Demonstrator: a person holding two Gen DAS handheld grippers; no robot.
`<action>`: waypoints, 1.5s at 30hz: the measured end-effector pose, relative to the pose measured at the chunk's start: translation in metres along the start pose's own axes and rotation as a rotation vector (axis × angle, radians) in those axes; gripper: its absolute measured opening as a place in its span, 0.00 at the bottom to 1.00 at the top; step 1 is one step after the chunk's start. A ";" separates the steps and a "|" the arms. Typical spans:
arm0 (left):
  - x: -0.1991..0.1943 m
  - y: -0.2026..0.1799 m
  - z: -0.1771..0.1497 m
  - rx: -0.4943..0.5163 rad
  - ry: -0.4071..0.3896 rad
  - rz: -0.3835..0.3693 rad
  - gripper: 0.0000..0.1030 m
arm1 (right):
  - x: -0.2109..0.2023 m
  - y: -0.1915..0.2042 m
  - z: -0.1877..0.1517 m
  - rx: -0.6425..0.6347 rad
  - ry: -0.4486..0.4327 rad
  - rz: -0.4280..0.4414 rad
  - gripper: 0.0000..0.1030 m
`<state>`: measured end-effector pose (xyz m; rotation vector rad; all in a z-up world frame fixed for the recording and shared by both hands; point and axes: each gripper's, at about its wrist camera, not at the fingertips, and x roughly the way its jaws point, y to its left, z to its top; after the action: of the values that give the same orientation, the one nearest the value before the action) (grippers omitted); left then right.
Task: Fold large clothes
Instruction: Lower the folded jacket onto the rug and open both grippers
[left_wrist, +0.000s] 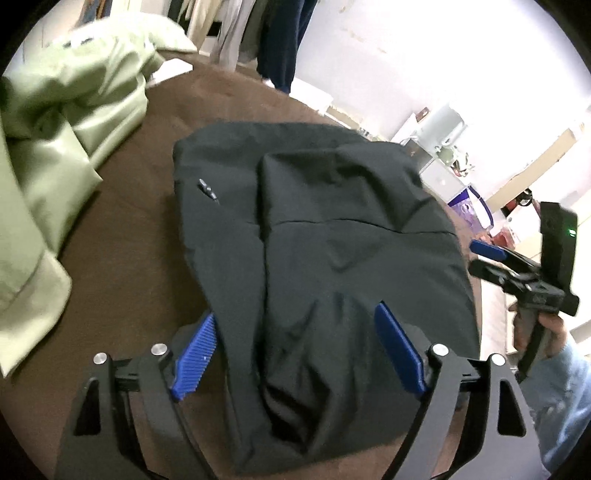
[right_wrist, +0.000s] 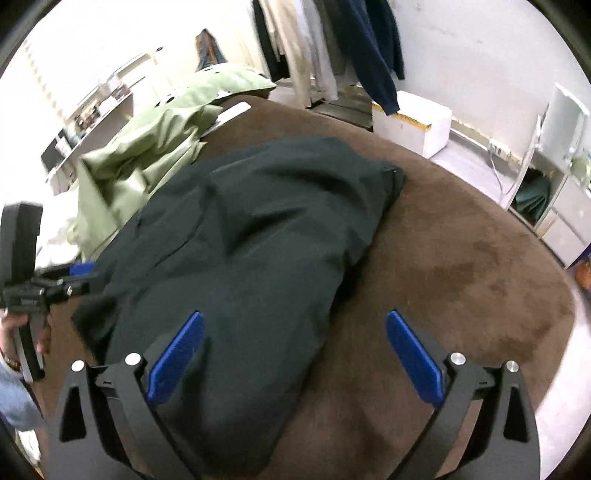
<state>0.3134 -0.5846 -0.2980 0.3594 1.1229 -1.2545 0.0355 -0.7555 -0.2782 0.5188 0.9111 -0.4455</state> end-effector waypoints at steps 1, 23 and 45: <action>-0.002 -0.003 0.003 0.004 -0.010 0.015 0.83 | -0.006 0.005 -0.005 -0.002 0.002 -0.002 0.94; 0.031 0.010 -0.063 -0.042 0.011 0.133 0.93 | 0.022 0.039 -0.084 -0.006 0.050 0.023 0.94; 0.018 0.010 -0.068 -0.046 -0.012 0.158 0.94 | 0.013 0.057 -0.074 -0.085 0.040 -0.097 0.94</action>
<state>0.2880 -0.5400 -0.3477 0.3978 1.0901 -1.0886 0.0286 -0.6685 -0.3135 0.4088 0.9927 -0.4835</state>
